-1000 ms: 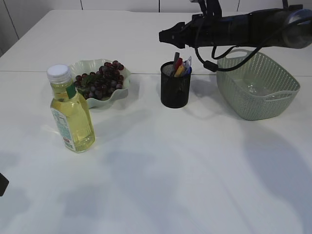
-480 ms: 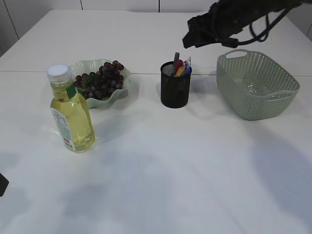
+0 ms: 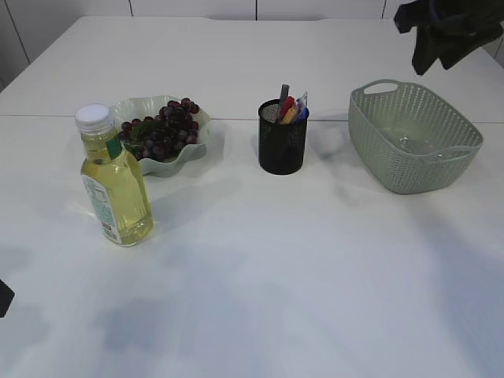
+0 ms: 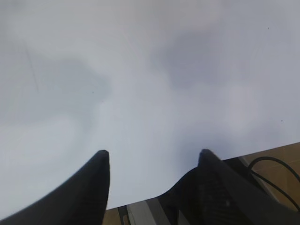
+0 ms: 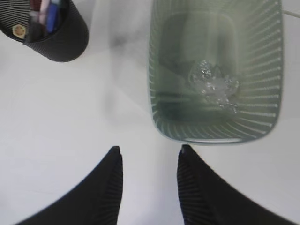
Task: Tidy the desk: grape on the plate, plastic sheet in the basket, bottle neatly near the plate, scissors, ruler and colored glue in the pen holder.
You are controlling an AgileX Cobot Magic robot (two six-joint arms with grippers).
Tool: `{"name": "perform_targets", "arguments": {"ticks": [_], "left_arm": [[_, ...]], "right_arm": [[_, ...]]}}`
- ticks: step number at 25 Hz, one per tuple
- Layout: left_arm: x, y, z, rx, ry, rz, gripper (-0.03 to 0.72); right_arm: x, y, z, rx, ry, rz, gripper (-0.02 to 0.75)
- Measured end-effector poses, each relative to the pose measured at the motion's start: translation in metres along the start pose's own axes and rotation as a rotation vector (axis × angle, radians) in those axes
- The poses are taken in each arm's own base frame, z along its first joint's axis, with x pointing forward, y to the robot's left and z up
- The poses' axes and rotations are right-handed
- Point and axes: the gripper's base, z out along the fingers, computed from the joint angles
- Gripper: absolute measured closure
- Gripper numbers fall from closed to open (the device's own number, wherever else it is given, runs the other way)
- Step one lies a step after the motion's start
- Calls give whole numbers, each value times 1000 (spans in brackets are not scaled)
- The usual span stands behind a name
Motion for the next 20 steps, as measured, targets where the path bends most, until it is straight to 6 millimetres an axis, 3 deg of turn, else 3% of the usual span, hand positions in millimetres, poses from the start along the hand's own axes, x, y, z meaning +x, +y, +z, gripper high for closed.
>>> {"name": "perform_targets", "arguments": {"ticks": [6, 12, 20], "left_arm": [[0, 0, -1, -3, -7, -28, 253], [8, 6, -23, -80, -113, -54, 253], [41, 17, -60, -192, -169, -118, 253]], "right_arm": [[17, -2, -29, 33, -20, 41, 416], [44, -3, -55, 63, -26, 36, 416], [104, 2, -71, 67, 16, 30, 418]]}}
